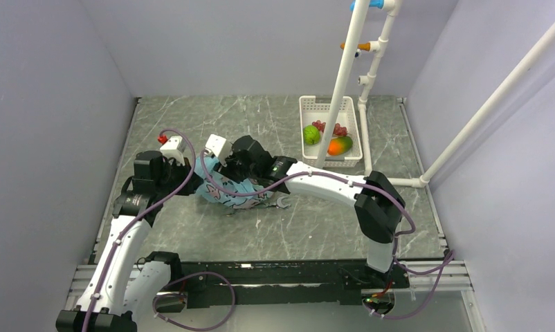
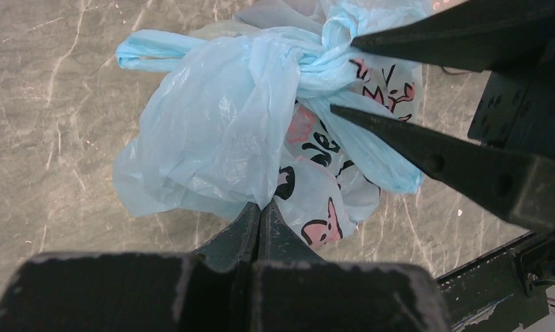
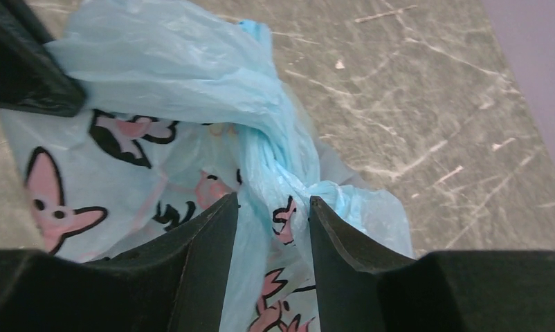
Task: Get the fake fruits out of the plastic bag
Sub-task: Untie the plastic bag at the center of the board.
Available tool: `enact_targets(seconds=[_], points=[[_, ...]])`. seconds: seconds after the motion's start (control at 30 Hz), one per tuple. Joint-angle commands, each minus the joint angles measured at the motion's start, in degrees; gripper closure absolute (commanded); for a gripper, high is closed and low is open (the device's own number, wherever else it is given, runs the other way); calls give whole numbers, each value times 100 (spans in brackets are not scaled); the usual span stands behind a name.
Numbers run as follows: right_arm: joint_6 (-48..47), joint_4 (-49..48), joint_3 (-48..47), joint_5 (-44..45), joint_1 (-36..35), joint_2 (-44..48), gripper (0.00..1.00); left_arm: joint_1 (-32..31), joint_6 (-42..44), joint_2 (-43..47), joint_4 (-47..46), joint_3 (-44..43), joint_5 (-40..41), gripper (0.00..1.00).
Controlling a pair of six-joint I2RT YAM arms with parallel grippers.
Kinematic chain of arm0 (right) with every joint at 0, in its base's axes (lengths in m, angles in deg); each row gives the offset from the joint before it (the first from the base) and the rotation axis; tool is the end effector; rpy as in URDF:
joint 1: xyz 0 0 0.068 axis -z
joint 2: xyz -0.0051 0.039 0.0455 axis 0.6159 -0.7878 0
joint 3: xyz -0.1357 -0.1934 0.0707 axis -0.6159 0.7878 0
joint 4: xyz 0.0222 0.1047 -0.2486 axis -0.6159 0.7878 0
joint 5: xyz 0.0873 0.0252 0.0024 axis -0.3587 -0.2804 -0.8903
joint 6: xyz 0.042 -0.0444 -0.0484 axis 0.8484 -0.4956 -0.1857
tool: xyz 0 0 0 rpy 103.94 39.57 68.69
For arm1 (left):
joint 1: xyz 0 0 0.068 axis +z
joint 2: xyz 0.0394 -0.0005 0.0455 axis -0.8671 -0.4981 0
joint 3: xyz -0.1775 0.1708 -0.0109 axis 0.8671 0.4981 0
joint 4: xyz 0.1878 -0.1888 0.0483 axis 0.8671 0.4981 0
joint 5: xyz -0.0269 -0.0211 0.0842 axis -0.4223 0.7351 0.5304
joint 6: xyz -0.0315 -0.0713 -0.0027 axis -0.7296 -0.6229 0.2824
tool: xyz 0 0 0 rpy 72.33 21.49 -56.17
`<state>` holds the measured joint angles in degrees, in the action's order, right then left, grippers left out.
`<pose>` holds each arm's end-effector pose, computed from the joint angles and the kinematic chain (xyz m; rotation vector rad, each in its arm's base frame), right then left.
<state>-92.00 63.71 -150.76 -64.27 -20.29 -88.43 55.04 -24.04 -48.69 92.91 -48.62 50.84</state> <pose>0.2467 0.3957 0.2316 -1.2697 1.6636 0.4072 0.2221 -0.0423 0.2535 0.0476 2.1935 -0.5527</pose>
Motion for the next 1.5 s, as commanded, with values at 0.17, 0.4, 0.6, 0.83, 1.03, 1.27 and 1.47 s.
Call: enact_targets(seconds=[0.17,0.4,0.6,0.83,1.03,1.27,1.47], points=[[-322,-513,-93,553,13,16,63,-14,-11,70,-188,-85,-19,99],[-70,-484,-13,-136,16,187,100,-15,-41,160,-165,-121,146,56],[-35,-552,394,-262,18,509,100,-15,-271,50,403,-1214,704,5],[139,-673,544,-536,76,749,100,-2,-19,-967,218,-1782,768,3],[350,-1001,900,-651,138,1059,100,58,254,-1659,-172,-1627,-504,9],[369,-954,859,-661,188,1116,100,113,489,-1923,-69,-1315,-1106,23],[402,-943,806,-558,237,1079,100,104,449,-1803,-186,-1163,-1158,45]])
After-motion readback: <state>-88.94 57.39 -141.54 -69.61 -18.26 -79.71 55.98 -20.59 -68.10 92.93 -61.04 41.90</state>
